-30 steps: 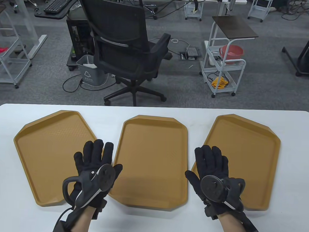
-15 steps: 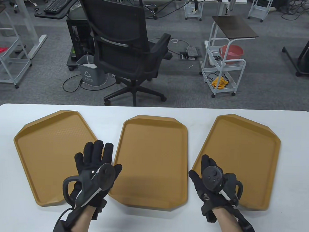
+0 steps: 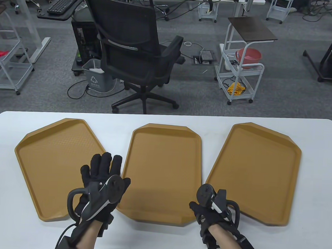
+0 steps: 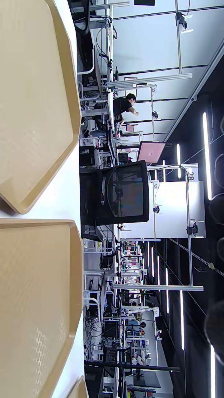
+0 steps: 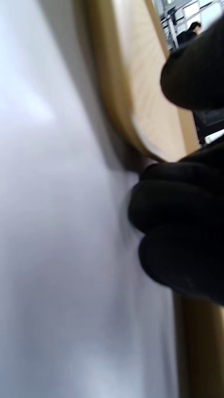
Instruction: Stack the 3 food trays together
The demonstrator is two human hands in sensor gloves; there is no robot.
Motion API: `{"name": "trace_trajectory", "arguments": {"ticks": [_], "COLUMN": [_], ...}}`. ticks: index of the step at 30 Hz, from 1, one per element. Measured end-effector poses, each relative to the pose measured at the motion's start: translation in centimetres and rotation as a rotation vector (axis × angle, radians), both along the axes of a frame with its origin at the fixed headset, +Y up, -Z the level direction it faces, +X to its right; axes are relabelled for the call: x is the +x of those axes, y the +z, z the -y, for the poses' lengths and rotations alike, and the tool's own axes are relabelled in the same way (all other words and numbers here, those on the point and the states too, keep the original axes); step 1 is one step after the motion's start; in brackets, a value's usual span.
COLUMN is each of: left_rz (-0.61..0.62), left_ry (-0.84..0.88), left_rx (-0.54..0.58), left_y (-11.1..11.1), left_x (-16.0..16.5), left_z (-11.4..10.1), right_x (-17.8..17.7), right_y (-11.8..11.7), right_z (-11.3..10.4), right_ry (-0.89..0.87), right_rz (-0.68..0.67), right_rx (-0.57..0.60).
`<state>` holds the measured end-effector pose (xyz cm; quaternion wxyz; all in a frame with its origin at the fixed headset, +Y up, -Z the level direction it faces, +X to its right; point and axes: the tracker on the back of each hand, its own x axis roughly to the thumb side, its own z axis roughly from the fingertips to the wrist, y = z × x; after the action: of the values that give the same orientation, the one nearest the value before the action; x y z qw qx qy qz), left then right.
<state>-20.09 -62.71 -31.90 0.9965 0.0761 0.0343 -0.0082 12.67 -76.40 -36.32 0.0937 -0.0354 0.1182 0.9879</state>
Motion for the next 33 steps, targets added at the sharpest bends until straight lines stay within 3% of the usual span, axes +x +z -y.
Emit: {"name": "trace_trajectory", "arguments": {"ticks": [4, 9, 19, 24, 28, 33], "left_rz": [-0.001, 0.0, -0.004, -0.001, 0.002, 0.011], "left_ry": [0.009, 0.001, 0.006, 0.001, 0.007, 0.006], "left_rx": [-0.003, -0.01, -0.013, -0.021, -0.019, -0.024], "left_y": [0.0, -0.1, -0.1, -0.1, -0.1, -0.1], "left_x": [-0.1, -0.1, -0.2, -0.2, -0.2, -0.1], "left_z": [0.0, 0.1, 0.0, 0.0, 0.0, 0.1], "right_x": [-0.6, 0.1, 3.1, 3.8, 3.7, 3.8], "right_y": [-0.2, -0.5, -1.0, -0.4, -0.1, 0.2], "right_z": [0.6, 0.5, 1.1, 0.3, -0.3, -1.7], "right_ry": [0.14, 0.027, -0.636, -0.768, -0.861, -0.745], "right_rz": [0.008, 0.067, 0.26, 0.333, 0.317, 0.284], "right_rx": [0.042, 0.028, -0.216, -0.151, -0.131, 0.019]}}
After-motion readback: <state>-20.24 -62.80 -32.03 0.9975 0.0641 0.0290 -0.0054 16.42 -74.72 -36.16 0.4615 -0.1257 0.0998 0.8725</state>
